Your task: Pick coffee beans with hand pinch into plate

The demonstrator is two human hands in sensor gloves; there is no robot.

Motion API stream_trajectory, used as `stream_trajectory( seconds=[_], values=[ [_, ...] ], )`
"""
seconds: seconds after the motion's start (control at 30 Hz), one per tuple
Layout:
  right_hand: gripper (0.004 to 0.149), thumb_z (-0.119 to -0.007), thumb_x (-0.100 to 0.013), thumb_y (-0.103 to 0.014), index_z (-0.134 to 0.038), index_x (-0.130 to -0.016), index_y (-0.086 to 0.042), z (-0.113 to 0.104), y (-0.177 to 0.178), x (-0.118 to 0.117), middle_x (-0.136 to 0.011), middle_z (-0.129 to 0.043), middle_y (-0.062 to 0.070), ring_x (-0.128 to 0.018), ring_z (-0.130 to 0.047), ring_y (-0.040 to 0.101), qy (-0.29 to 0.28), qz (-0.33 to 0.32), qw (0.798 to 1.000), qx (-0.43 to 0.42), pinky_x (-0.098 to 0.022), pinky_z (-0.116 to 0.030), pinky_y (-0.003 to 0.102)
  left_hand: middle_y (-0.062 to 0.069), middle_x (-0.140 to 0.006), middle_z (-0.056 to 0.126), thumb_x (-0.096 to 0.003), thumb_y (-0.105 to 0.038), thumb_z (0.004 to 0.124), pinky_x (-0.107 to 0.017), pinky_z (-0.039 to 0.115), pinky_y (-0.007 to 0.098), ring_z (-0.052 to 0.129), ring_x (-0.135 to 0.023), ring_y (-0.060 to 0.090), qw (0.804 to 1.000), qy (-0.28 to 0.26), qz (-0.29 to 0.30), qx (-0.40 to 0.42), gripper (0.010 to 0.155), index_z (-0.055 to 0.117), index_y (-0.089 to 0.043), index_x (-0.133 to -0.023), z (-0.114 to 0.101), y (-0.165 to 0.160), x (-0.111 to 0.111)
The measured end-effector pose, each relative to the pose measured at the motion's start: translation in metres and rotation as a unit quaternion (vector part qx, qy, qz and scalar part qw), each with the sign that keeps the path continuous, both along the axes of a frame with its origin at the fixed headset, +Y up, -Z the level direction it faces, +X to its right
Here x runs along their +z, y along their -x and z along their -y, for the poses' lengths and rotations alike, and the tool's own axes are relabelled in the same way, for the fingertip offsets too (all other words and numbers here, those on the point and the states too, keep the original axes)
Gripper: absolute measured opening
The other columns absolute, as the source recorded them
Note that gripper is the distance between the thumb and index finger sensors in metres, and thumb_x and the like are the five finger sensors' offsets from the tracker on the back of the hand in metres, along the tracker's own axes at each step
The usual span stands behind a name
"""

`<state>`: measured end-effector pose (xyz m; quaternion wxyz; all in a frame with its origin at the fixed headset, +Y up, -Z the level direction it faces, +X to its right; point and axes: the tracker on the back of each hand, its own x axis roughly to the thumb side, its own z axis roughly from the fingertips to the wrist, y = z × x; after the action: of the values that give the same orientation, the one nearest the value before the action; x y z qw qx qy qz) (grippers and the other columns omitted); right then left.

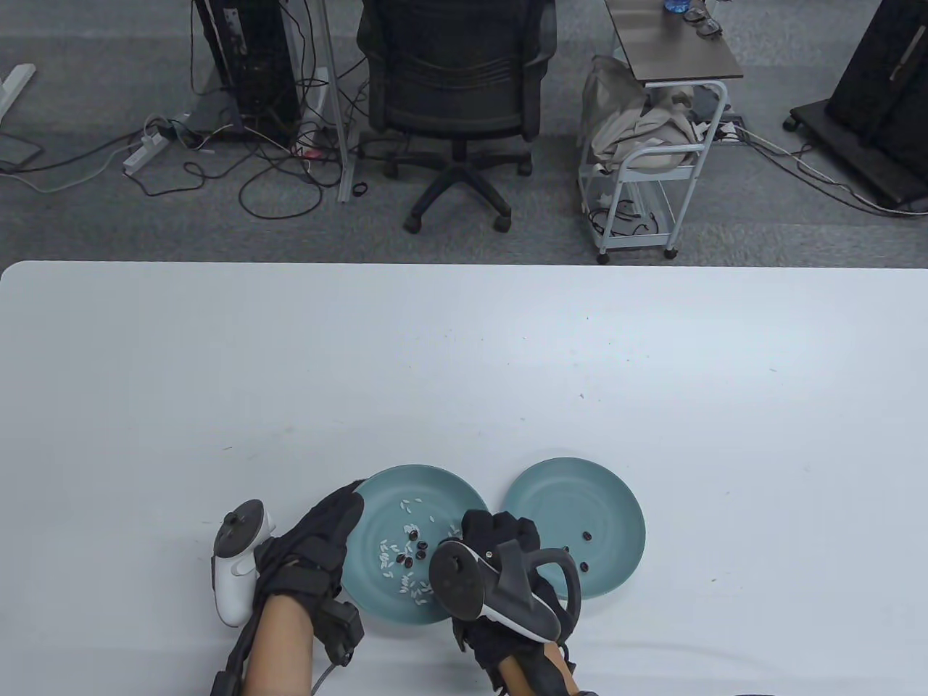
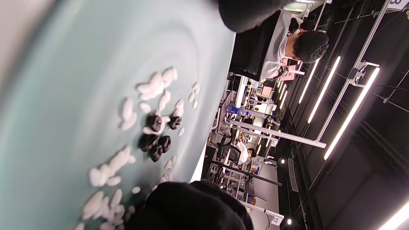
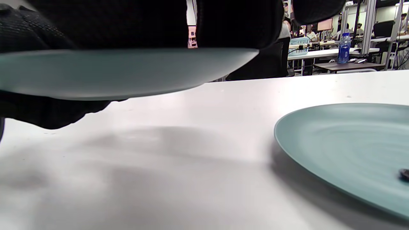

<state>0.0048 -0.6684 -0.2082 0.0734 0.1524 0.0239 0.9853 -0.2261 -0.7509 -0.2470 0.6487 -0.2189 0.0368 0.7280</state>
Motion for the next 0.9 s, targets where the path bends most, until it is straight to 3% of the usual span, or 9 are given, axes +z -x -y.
stream_trajectory(
  seconds=[0.3,0.57,0.9],
  values=[
    [0.035,-0.082,-0.051,-0.036,-0.082,-0.086,-0.028,0.003,0.008,-0.002,-0.103,-0.06,0.015,-0.086,-0.067,0.043,-0.003,0.002,1.0,0.025,-0.069,-0.051,0.07,0.024,-0.093,0.087,-0.0697,-0.035,0.061,-0.047,0.089,0.048,0.099,-0.069,0.037,1.0,0.0,-0.001,-0.005,0.054,0.052,-0.013,-0.118,0.0,0.001,0.0],
    [0.04,-0.081,-0.051,-0.033,-0.079,-0.087,-0.016,0.009,0.013,-0.004,-0.102,-0.063,0.013,-0.086,-0.069,0.042,-0.003,0.0,1.0,0.028,-0.069,-0.05,0.072,0.025,-0.093,0.087,-0.0696,-0.035,0.06,-0.047,0.089,0.049,0.098,-0.069,0.038,1.0,0.0,-0.003,-0.009,0.054,0.052,-0.014,-0.118,0.0,0.001,0.0],
    [0.04,-0.081,-0.05,-0.034,-0.078,-0.085,-0.015,0.011,0.011,-0.006,-0.102,-0.063,0.012,-0.088,-0.067,0.042,0.003,-0.008,1.0,0.017,-0.069,-0.044,0.076,0.025,-0.093,0.087,-0.0696,-0.035,0.06,-0.047,0.089,0.049,0.098,-0.069,0.038,1.0,0.003,0.005,-0.008,0.054,0.052,-0.014,-0.119,0.001,0.0,-0.003]
  ],
)
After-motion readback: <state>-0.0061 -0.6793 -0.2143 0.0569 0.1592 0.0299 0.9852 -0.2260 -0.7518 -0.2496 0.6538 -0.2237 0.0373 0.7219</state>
